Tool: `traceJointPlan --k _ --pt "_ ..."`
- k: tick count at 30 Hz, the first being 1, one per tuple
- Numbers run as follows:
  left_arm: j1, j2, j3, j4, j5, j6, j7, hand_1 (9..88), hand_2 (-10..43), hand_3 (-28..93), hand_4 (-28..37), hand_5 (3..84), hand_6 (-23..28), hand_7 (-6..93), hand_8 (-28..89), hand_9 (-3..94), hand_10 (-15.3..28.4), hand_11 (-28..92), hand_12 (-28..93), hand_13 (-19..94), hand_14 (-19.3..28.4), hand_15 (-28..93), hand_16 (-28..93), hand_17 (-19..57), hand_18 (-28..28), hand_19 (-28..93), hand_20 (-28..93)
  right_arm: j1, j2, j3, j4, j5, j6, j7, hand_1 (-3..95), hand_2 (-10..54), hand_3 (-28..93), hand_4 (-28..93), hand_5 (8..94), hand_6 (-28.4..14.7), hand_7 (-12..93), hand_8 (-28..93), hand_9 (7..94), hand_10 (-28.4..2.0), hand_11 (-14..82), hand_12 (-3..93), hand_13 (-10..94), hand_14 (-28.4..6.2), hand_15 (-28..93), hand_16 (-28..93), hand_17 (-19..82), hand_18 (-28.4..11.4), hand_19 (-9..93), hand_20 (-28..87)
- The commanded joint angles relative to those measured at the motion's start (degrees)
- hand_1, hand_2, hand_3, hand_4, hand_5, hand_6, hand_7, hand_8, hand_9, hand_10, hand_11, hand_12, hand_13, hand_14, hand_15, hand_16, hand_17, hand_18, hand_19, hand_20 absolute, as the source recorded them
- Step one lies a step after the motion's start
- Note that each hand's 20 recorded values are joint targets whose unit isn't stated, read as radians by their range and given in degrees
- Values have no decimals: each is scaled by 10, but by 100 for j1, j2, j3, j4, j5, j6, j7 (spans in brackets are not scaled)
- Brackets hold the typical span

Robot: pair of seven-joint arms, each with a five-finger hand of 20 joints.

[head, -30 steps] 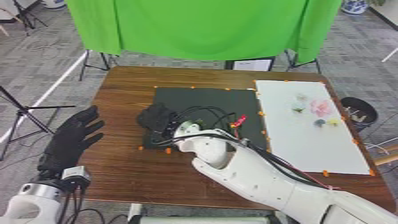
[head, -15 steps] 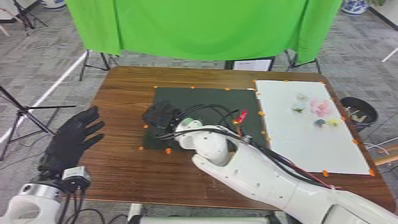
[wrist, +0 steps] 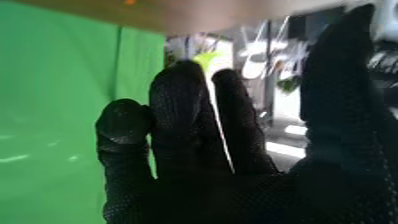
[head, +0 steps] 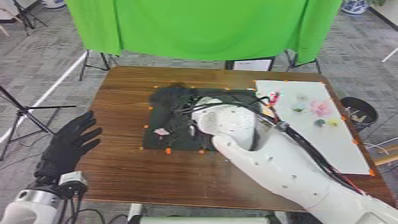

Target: Arrange flowers

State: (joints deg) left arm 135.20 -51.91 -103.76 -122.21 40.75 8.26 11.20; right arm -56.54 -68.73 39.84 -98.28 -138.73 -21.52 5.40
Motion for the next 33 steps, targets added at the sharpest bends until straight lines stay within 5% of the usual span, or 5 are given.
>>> traceJointPlan --k 1,5,15,25,33 --pt "258 -175 -109 -94 41 2 -43 263 -32 727 -260 290 31 211 -107 210 106 206 176 180 151 302 16 -90 231 401 107 -734 2194 1386 -378 733 1108 699 220 -95 892 -283 285 -52 287 -125 360 -149 199 231 511 -100 839 258 283 -212 891 589" --pt "308 -213 -146 -105 43 -24 -37 266 -28 716 -251 293 33 209 -105 212 109 204 179 180 153 307 13 -91 233 404 102 -1541 2776 2183 -591 854 1507 1028 223 -95 889 -283 297 -49 286 -124 371 -149 197 232 512 -101 839 250 283 -214 888 589" --pt "272 -226 -124 -68 54 -91 -72 269 -24 709 -245 294 36 206 -103 214 110 200 182 182 157 311 10 -93 235 409 95 -3348 3357 3774 -845 757 1463 1656 234 -95 881 -283 355 -60 291 -121 414 -135 211 229 531 -99 832 239 289 -220 885 585" --pt "249 -207 -92 -46 58 -116 -93 270 -24 708 -243 295 37 203 -101 214 110 200 185 182 157 311 10 -93 235 411 91 -3833 3554 4090 -679 651 1033 1791 243 -95 880 -283 412 -50 341 -138 484 -109 250 220 566 -91 826 245 296 -215 886 581" --pt "281 -209 -98 -52 52 -114 -78 270 -24 708 -243 295 37 202 -100 215 111 199 184 182 157 312 10 -93 236 412 90 -3742 3659 3926 -411 469 853 1843 239 -95 877 -283 403 -55 346 -140 478 -118 239 215 567 -91 825 254 294 -217 884 582"
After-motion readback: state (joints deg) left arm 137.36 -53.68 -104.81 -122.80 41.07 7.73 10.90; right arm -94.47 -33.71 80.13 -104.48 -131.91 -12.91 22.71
